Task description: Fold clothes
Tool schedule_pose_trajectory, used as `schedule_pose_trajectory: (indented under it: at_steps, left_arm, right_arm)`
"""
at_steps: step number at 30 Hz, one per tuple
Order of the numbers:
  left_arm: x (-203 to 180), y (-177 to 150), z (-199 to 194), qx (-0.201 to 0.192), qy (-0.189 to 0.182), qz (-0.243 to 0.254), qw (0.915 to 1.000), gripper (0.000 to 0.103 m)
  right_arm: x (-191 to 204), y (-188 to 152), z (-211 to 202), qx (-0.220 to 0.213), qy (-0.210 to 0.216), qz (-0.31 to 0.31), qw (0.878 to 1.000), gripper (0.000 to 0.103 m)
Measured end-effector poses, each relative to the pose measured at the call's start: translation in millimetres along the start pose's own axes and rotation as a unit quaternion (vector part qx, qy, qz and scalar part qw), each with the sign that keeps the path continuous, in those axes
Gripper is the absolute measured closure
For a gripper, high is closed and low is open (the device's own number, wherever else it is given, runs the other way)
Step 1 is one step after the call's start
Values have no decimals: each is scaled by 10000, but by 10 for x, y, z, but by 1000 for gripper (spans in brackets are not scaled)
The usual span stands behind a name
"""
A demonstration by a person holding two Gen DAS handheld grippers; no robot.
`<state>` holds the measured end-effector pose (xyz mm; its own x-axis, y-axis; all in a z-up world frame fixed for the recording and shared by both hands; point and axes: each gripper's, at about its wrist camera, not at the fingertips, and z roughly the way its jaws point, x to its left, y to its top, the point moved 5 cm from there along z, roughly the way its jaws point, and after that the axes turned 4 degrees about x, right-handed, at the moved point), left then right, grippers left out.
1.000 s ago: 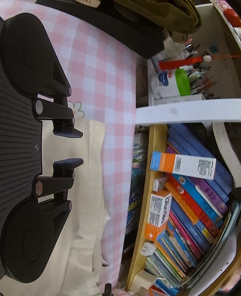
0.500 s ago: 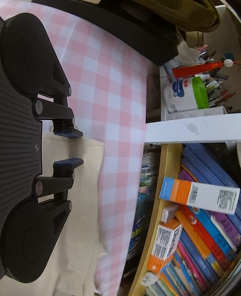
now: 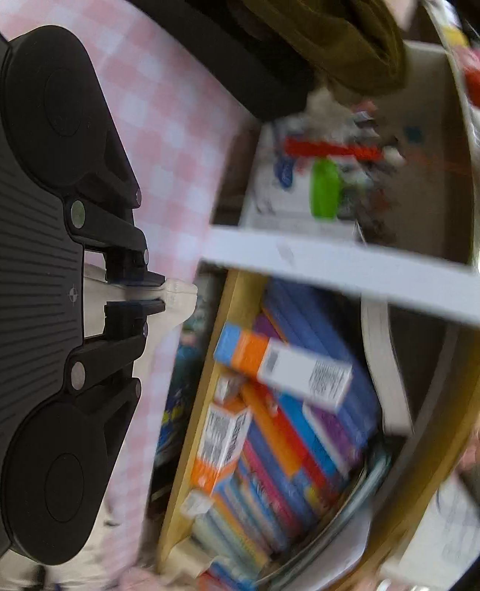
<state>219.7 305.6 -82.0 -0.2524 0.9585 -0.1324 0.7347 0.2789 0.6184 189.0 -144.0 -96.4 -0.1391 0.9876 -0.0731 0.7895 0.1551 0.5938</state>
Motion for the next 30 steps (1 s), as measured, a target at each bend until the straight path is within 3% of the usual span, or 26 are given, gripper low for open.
schedule_pose_trajectory:
  at_steps: [2,4,7,10,13,14,15,16,17,19,21,24,27,29,30]
  left_arm:
    - [50,22,52,83,37,-101,9999,94]
    - [31,24,63,92,198,52,9997,84]
    - [-2,41,-68,-41,361,109,9993,82]
    - [-120,-53,-402,-294,-86,116,9995,82]
    - [-352,-370,-689,-171,-668,436,9967,81]
    - [-414,-500,-744,-66,-754,570,9955,81]
    - [-478,-641,-798,46,-824,705,9941,81]
    - [-560,-778,-860,136,-846,841,9928,81]
    - [-620,-907,-889,244,-807,966,9917,81]
    - [-674,-1114,-895,443,-709,1102,9904,81]
    - [-657,-1230,-868,544,-643,1030,9911,81]
    - [-624,-1216,-882,662,-647,696,9933,81]
    - [-607,-1197,-904,742,-501,551,9945,80]
    - [-583,-1190,-981,666,-338,488,9960,79]
    - [-565,-1182,-1037,590,-287,443,9969,78]
  right_arm:
    - [-135,-24,-15,23,63,300,9995,43]
    - [-230,9,-30,-16,52,455,9990,43]
    - [-399,129,-38,-103,-120,578,9982,43]
    - [-597,315,83,-74,-212,765,9968,43]
    - [-740,470,291,114,-256,844,9960,45]
    - [-765,503,363,215,-249,865,9957,53]
    - [-786,522,425,317,-211,896,9953,72]
    - [-802,528,466,399,-92,941,9947,83]
    - [-804,529,449,367,25,949,9948,92]
    - [-789,551,293,-13,112,836,9964,99]
    - [-790,584,70,-636,123,766,9950,99]
    - [-857,560,330,-154,-107,656,9977,99]
    - [-895,530,529,124,-28,539,9985,96]
    - [-934,516,463,57,-105,565,9983,81]
    - [-960,494,392,-31,-123,627,9980,68]
